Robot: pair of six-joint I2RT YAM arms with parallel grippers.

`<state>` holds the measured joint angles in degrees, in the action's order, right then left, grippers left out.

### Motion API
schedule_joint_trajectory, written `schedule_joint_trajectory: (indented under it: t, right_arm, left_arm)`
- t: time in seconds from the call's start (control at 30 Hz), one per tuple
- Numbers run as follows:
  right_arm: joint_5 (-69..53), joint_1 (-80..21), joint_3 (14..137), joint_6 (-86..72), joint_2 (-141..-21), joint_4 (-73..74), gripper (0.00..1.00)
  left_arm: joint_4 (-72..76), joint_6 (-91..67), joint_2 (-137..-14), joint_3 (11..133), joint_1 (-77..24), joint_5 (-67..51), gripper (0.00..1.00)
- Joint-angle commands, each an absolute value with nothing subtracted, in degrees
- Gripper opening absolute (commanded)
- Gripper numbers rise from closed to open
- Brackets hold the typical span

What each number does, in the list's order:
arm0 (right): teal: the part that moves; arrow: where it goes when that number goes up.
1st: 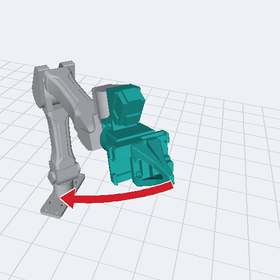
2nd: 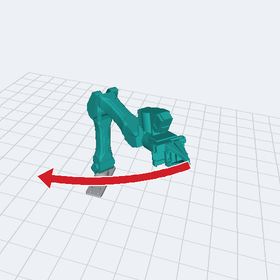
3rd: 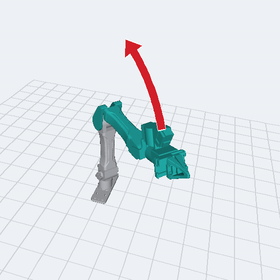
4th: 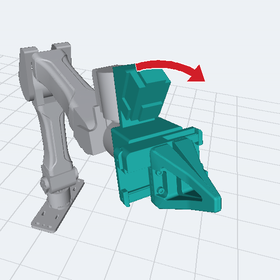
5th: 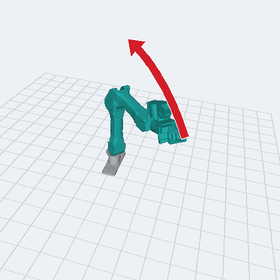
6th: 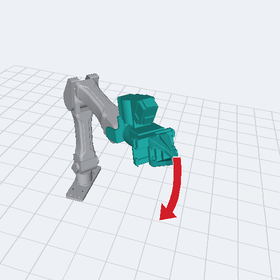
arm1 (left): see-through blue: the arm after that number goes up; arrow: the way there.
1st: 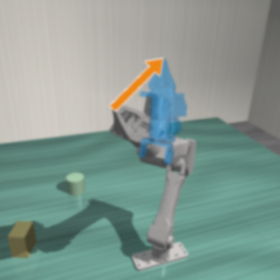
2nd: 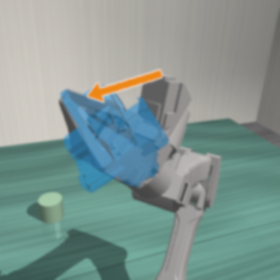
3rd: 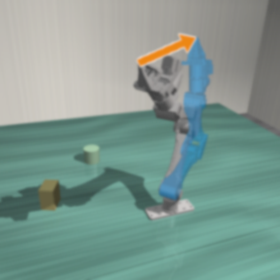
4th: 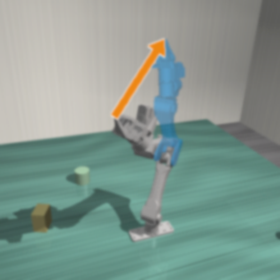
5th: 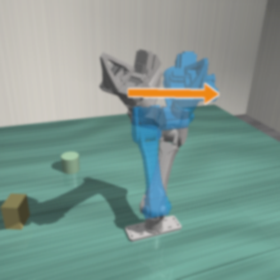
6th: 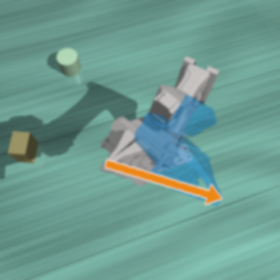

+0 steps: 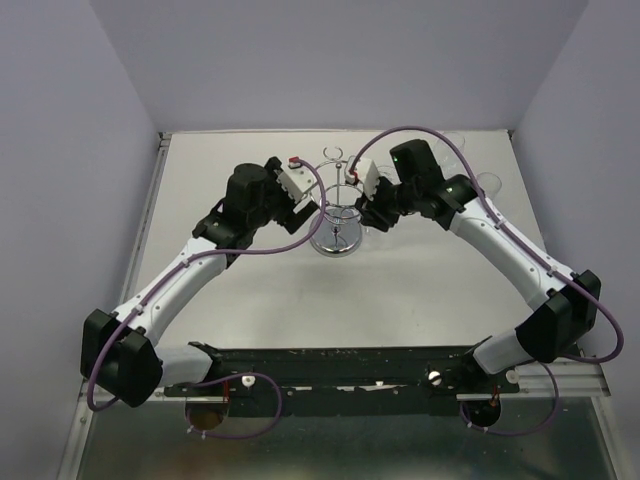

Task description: Take the wine glass off the wine glass rack

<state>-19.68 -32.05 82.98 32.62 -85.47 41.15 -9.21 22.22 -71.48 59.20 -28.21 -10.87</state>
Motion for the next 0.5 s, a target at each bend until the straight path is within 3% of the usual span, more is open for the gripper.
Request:
schedule_joint_trajectory:
  t: [0.0,0.37,0.47]
  right_arm:
    - [-21.09,-33.66,81.65,31.99,-84.46,42.28,0.50]
    - [-18.72,-33.75,81.48,31.11,-82.89,42.36,0.50]
    - [-17.49,-33.75,79.64,31.64,-81.48,42.45,0.54]
  left_arm:
    - [-4.84,20.83,-72.24,60.64,-28.39,-8.26,0.99]
    - [-7.20,22.85,-72.34,61.88,-28.39,-7.73,0.99]
    - [-8.96,24.78,-70.85,60.65,-28.30,-10.97,0.99]
